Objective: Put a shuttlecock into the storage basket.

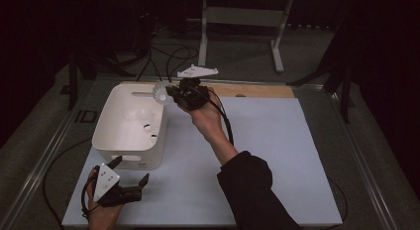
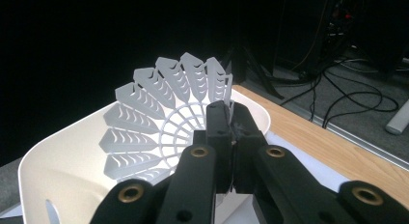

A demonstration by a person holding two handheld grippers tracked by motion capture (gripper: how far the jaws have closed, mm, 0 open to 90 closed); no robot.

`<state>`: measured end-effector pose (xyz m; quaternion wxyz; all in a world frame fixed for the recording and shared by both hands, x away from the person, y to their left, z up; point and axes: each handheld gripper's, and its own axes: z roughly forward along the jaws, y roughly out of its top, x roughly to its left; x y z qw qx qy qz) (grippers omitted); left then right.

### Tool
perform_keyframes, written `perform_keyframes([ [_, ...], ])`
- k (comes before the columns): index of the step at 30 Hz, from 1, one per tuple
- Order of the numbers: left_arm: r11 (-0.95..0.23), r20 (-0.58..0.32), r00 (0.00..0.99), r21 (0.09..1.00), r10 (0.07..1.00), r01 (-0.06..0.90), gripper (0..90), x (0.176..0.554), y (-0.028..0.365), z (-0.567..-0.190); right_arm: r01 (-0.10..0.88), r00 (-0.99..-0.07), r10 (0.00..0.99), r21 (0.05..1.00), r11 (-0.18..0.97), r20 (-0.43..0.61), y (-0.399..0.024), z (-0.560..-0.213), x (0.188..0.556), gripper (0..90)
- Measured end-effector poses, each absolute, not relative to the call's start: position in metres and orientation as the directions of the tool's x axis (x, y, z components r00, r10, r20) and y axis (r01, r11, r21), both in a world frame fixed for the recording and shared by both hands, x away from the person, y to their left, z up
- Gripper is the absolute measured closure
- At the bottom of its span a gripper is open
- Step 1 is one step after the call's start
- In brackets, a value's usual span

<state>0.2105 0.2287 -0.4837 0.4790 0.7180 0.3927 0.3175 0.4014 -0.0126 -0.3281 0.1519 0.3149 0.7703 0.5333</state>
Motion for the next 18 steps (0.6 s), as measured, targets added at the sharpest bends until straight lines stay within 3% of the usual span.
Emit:
perform_keyframes([
  [18, -0.235, 0.081, 0.491, 0.937, 0.868, 0.26, 0.3, 0.211, 0.228, -0.484, 0.312, -0.773, 0.626, 0.919, 0.243, 0.097, -0.001, -0.328, 0.398, 88.8],
])
